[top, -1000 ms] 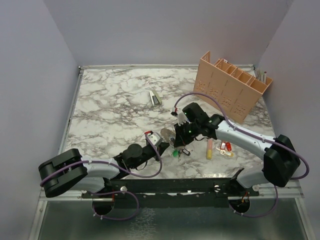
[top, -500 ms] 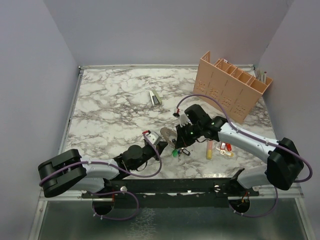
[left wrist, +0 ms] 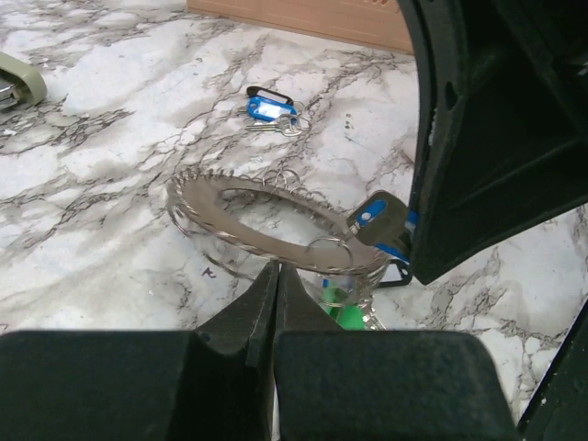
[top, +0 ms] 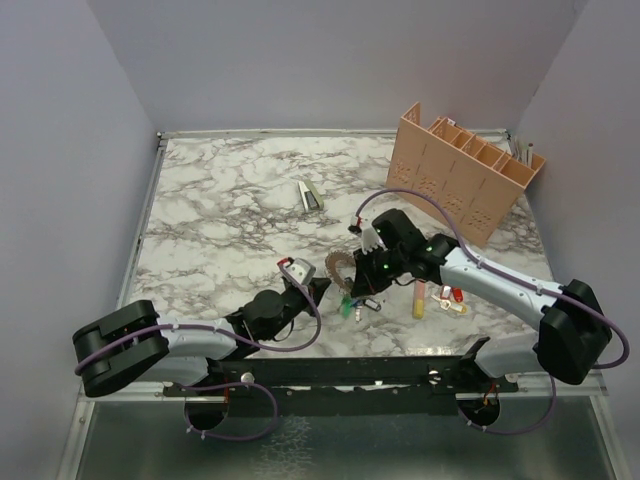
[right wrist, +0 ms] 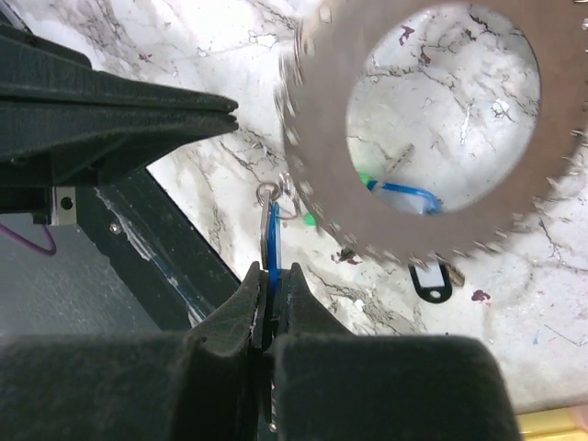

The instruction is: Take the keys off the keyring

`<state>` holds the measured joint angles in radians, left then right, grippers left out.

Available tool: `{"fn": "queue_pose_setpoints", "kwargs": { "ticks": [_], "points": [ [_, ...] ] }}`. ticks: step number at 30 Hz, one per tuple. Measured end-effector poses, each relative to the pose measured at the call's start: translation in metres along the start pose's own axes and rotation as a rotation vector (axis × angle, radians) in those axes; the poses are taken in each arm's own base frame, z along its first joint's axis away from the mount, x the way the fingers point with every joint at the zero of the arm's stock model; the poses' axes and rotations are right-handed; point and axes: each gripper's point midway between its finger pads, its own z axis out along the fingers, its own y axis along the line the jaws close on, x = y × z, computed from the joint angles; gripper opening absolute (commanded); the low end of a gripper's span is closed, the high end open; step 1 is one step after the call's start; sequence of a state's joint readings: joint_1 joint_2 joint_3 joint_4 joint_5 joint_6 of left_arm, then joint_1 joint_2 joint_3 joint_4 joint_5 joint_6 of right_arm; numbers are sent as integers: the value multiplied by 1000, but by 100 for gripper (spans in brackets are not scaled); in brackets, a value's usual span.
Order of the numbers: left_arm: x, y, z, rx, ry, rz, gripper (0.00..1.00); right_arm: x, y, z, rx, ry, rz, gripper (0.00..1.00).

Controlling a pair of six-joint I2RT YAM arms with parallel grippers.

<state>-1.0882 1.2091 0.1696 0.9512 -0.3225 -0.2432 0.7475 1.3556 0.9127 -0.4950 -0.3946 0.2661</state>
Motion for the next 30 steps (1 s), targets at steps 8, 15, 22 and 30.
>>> {"fn": "queue_pose_setpoints", "kwargs": {
  "ticks": [8,15,22,30],
  "points": [
    [4,-5,-1,34,15,19,34,-1,9,-6,-26,-14,-17,0],
    [11,-21,-1,124,50,31,41,0,10,-5,-29,-12,-20,1],
    [11,-28,5,148,62,17,41,1,13,-5,-34,-8,-27,1],
    [16,-28,12,119,79,-6,35,4,17,-3,-41,2,-39,1]
  ]
}}
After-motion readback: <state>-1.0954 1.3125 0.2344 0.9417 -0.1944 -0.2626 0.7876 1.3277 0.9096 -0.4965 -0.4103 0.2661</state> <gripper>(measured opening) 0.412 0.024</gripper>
